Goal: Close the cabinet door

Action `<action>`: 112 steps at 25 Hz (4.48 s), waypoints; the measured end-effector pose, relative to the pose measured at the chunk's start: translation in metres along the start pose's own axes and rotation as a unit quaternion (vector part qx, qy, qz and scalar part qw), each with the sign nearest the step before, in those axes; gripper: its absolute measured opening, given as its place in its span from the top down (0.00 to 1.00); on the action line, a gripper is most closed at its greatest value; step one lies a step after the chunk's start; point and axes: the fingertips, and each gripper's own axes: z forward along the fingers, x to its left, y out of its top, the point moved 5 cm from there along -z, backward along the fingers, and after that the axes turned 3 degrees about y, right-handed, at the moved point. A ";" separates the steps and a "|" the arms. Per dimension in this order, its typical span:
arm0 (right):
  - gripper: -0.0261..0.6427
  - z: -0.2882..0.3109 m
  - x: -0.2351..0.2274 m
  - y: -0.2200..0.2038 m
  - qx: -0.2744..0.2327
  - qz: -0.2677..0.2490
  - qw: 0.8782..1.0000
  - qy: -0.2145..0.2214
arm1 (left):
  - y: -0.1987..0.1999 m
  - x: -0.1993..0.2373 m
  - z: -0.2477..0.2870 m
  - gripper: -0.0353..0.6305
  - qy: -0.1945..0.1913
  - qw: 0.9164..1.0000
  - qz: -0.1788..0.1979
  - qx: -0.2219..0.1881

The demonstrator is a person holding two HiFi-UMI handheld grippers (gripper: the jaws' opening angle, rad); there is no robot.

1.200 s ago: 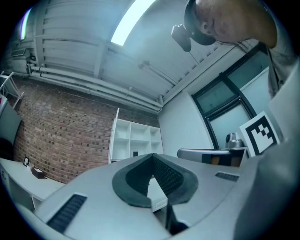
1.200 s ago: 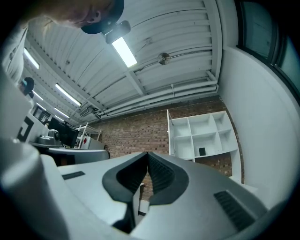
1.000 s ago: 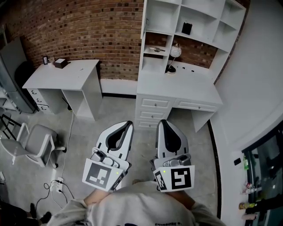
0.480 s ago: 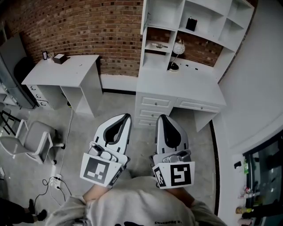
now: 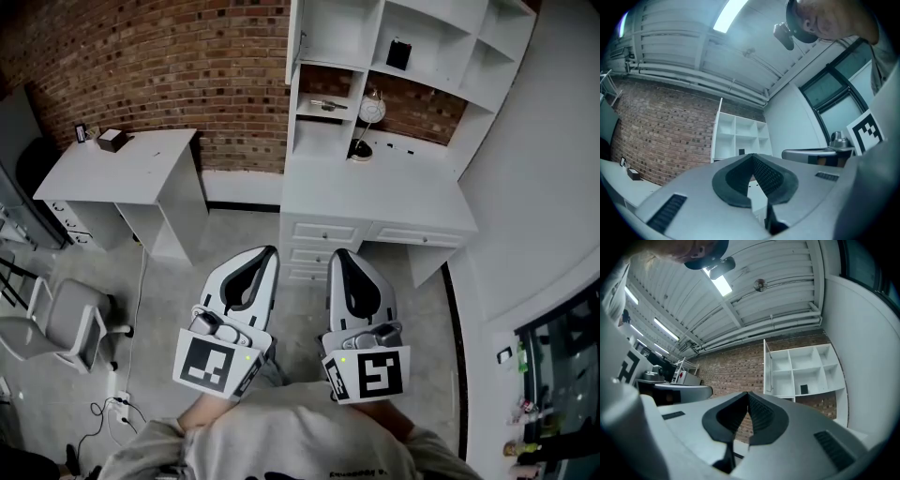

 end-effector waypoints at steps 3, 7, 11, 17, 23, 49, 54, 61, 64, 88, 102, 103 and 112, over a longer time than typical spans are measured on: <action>0.93 0.030 -0.011 -0.007 0.000 -0.001 1.000 -0.005 | -0.006 0.018 0.027 0.94 -0.007 1.000 -0.002 0.001; 0.93 0.074 -0.023 -0.017 -0.001 0.002 1.000 -0.008 | -0.010 0.047 0.064 0.94 -0.015 1.000 0.001 0.002; 0.93 0.112 -0.037 -0.025 -0.009 0.001 1.000 -0.016 | -0.015 0.070 0.099 0.94 -0.028 1.000 0.005 -0.001; 0.93 0.165 -0.049 -0.039 -0.022 0.004 0.999 -0.030 | -0.025 0.108 0.141 0.94 -0.052 0.998 0.020 -0.002; 0.93 0.199 -0.054 -0.051 -0.029 0.004 0.998 -0.055 | -0.033 0.136 0.169 0.94 -0.079 0.997 0.026 -0.009; 0.93 0.329 -0.120 -0.109 -0.012 0.013 1.000 -0.021 | -0.079 0.204 0.296 0.94 -0.053 0.999 0.001 -0.008; 0.93 0.373 -0.149 -0.120 -0.020 0.008 1.000 -0.003 | -0.091 0.221 0.345 0.94 -0.044 0.999 0.000 -0.012; 0.93 0.430 -0.182 -0.130 -0.026 0.001 0.999 0.044 | -0.097 0.242 0.404 0.94 -0.014 1.000 0.005 -0.025; 0.93 0.448 -0.195 -0.131 -0.034 -0.001 0.998 0.061 | -0.098 0.248 0.422 0.94 0.001 0.999 0.005 -0.034; 0.93 0.509 -0.187 -0.097 -0.048 -0.031 0.997 0.058 | -0.054 0.296 0.459 0.94 -0.041 0.996 0.031 -0.075; 0.93 0.527 -0.180 -0.055 -0.060 -0.048 0.995 0.066 | -0.016 0.311 0.473 0.94 -0.064 0.993 0.052 -0.087; 0.93 0.528 -0.178 -0.052 -0.061 -0.051 0.995 0.067 | -0.015 0.312 0.473 0.94 -0.065 0.993 0.053 -0.088; 0.78 0.541 -0.169 -0.043 -0.050 -0.051 0.995 0.064 | -0.010 0.312 0.476 0.94 -0.080 0.991 0.061 -0.090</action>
